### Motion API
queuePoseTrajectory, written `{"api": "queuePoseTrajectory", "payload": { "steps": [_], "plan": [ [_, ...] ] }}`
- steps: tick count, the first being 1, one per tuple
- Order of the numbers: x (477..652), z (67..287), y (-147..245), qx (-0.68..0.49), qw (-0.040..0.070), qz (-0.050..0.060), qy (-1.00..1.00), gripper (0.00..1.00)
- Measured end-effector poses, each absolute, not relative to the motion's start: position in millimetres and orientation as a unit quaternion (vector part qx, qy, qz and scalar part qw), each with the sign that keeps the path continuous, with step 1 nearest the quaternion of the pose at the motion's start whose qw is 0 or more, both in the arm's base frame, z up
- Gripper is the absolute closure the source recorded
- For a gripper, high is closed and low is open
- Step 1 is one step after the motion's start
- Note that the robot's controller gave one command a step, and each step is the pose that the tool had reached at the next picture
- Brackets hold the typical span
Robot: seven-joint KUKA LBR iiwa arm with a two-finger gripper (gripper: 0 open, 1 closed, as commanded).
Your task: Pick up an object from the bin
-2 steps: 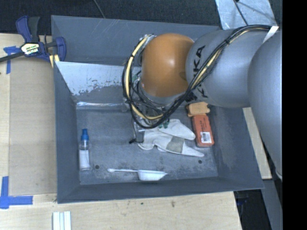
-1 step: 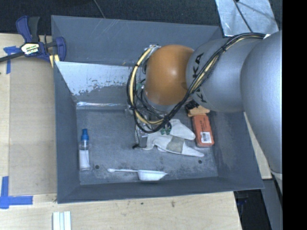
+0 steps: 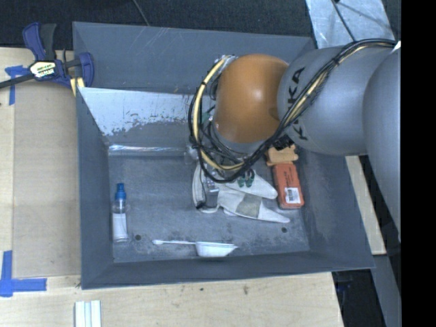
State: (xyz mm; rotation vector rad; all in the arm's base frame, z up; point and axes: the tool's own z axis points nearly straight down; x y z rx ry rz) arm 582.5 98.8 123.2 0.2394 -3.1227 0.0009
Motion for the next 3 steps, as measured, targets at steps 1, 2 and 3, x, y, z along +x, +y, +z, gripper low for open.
{"api": "queuePoseTrajectory", "payload": {
  "steps": [1,2,3],
  "plan": [
    [590.5,149,66,0.070,-0.006,-0.001,-0.998,0.00],
    [593.6,127,51,-0.017,-0.001,0.000,-1.000,0.00],
    [604.7,75,13,0.022,-0.003,0.000,-1.000,1.00]
  ]
}}
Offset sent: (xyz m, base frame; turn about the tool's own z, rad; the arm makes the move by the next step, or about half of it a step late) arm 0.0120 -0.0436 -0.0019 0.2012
